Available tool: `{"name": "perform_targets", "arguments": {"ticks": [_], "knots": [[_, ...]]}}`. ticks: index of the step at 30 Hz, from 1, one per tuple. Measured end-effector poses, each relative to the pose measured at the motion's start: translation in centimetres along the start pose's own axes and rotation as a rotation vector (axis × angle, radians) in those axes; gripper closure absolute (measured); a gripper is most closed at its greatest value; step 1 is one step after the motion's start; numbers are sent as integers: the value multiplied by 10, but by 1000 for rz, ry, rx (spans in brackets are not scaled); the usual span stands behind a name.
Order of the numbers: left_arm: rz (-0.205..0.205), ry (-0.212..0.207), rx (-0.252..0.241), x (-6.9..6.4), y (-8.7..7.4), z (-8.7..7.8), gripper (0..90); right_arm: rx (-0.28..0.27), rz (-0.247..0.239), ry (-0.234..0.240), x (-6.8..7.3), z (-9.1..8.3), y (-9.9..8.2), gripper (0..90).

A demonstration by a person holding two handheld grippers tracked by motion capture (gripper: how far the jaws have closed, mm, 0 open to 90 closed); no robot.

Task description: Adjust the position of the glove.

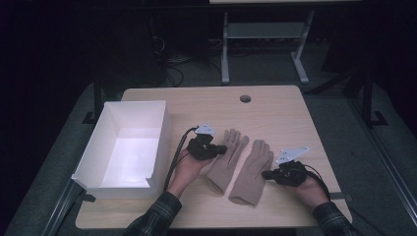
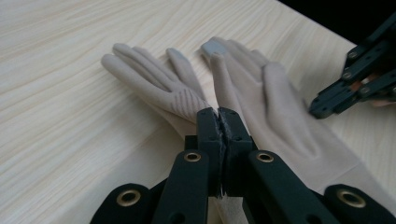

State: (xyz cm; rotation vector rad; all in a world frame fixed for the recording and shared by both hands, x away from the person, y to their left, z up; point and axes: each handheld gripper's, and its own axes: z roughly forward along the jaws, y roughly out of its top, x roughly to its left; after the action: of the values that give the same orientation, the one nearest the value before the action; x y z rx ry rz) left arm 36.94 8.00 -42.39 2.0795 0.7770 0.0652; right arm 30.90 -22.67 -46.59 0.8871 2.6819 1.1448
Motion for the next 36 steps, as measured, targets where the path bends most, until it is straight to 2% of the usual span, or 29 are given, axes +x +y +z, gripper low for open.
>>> {"name": "perform_targets", "arguments": {"ticks": [9, 13, 21, 28, 36], "knots": [[38, -20, -17, -9, 11, 1, 884, -8, -15, -7, 2, 9, 8, 899], [49, -40, -16, -14, 15, 3, 884, -11, -4, -5, 2, 12, 10, 899], [57, -61, -19, -21, 19, 10, 884, -16, -5, -3, 2, 14, 11, 899], [92, -91, 1, -31, 22, 17, 884, -16, -7, -4, 2, 14, 11, 898], [124, -129, 27, -49, 23, 32, 884, -14, 3, -3, 2, 14, 10, 899]]}}
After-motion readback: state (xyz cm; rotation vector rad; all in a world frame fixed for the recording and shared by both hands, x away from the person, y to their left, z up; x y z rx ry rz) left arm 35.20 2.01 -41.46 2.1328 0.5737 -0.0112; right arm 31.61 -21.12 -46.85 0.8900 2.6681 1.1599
